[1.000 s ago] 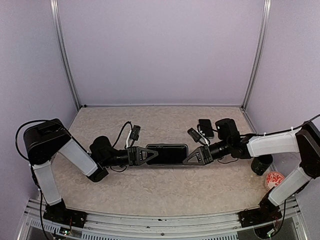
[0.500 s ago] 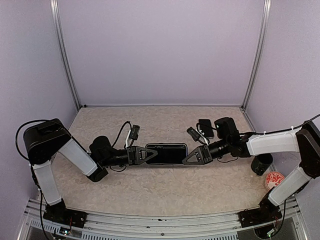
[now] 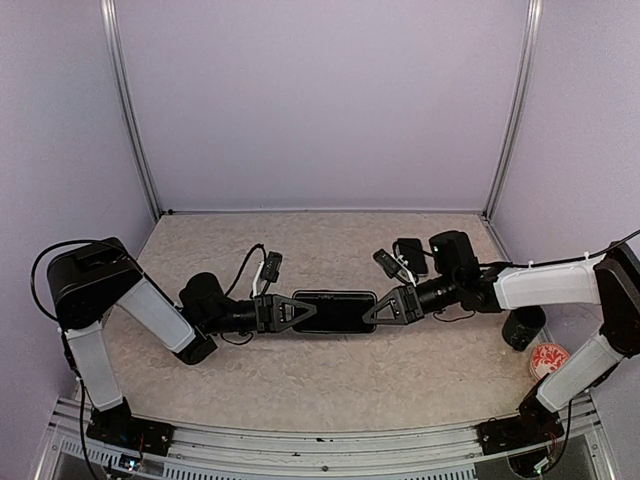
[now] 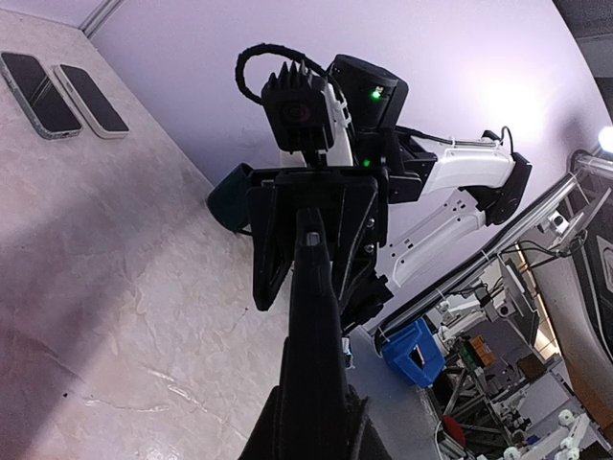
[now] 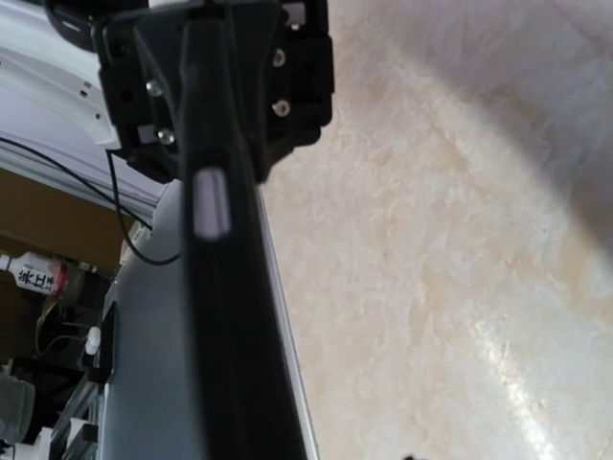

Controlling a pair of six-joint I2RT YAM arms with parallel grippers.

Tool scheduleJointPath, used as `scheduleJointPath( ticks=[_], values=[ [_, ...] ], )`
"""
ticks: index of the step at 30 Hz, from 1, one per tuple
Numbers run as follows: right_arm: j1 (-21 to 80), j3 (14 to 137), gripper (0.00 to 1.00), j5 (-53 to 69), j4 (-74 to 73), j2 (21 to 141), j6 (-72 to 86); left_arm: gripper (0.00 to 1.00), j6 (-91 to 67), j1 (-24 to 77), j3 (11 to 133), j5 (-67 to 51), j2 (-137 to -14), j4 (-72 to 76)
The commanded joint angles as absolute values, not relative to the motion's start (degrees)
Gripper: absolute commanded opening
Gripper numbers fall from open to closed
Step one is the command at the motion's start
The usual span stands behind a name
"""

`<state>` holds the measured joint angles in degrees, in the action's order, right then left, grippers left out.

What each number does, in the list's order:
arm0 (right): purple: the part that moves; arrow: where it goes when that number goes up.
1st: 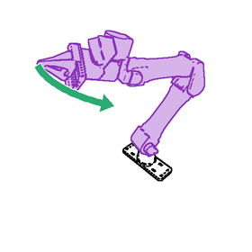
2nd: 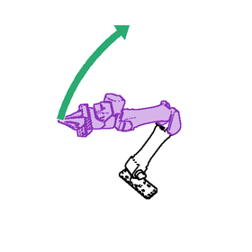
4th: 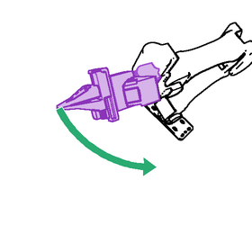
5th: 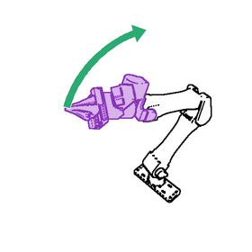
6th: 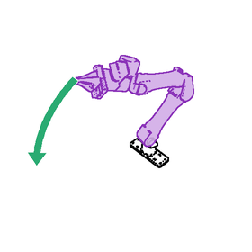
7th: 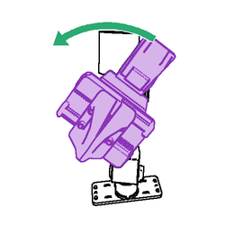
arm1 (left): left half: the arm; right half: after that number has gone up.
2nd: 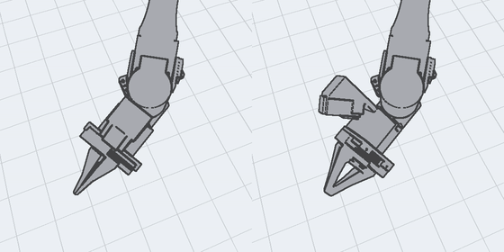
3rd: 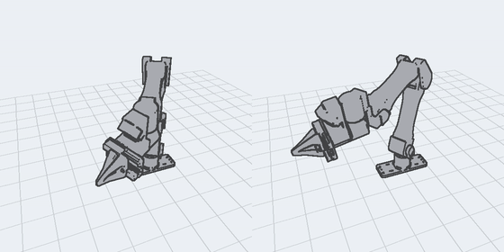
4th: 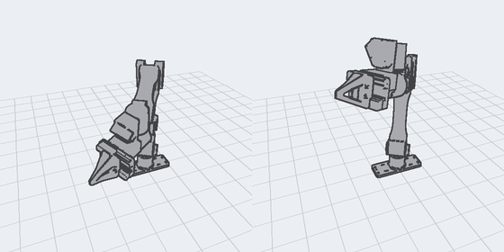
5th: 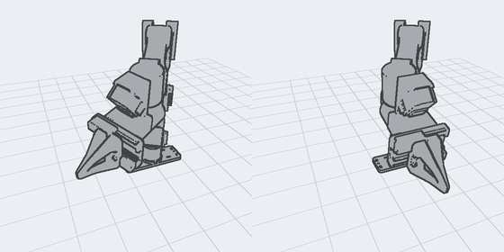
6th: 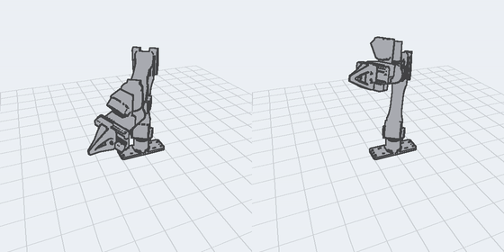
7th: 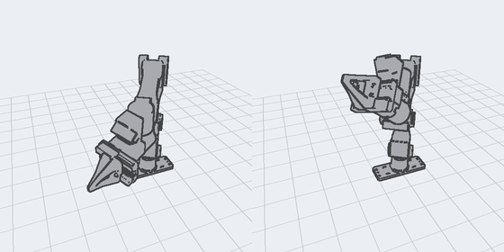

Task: Put the phone into the phone case
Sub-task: Press the phone case against the phone.

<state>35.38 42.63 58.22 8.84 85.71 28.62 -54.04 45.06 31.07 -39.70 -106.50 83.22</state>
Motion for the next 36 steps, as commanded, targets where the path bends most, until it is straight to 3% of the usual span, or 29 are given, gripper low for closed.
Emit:
scheduleJointPath(
  ticks=[1, 9, 14, 17, 19, 24, 31, 36],
  values=[
    [34.5, 44.4, 0.42, 58.3, 9.8, 85.0, 30.3, 0.00, -54.3, 45.5, 32.0, -40.6, -105.9, 89.5],
    [34.1, 46.8, 0.40, 57.3, 7.7, 85.5, 30.0, 0.00, -54.4, 45.8, 32.2, -41.1, -105.8, 89.0],
    [34.1, 46.7, 0.15, 60.0, 9.8, 86.7, 31.5, 0.00, -54.4, 46.0, 32.3, -41.1, -105.7, 88.7],
    [34.2, 45.7, 0.05, 61.9, 12.5, 87.2, 33.1, 0.01, -54.2, 46.0, 32.4, -41.0, -105.7, 88.3],
    [34.2, 45.2, 0.00, 62.7, 13.7, 87.3, 33.7, 0.06, -54.2, 46.0, 32.4, -40.7, -105.9, 88.2],
    [34.2, 44.6, 0.00, 63.3, 14.4, 87.3, 33.8, 0.18, -54.4, 46.2, 32.6, -40.5, -106.6, 88.6],
    [33.8, 44.4, 0.00, 62.4, 15.4, 85.4, 34.1, 0.66, -54.3, 46.3, 32.2, -39.5, -107.5, 88.9],
    [33.1, 44.3, 0.00, 62.2, 16.0, 83.8, 34.1, 0.69, -54.2, 46.3, 31.9, -39.2, -108.0, 88.9]
  ],
)
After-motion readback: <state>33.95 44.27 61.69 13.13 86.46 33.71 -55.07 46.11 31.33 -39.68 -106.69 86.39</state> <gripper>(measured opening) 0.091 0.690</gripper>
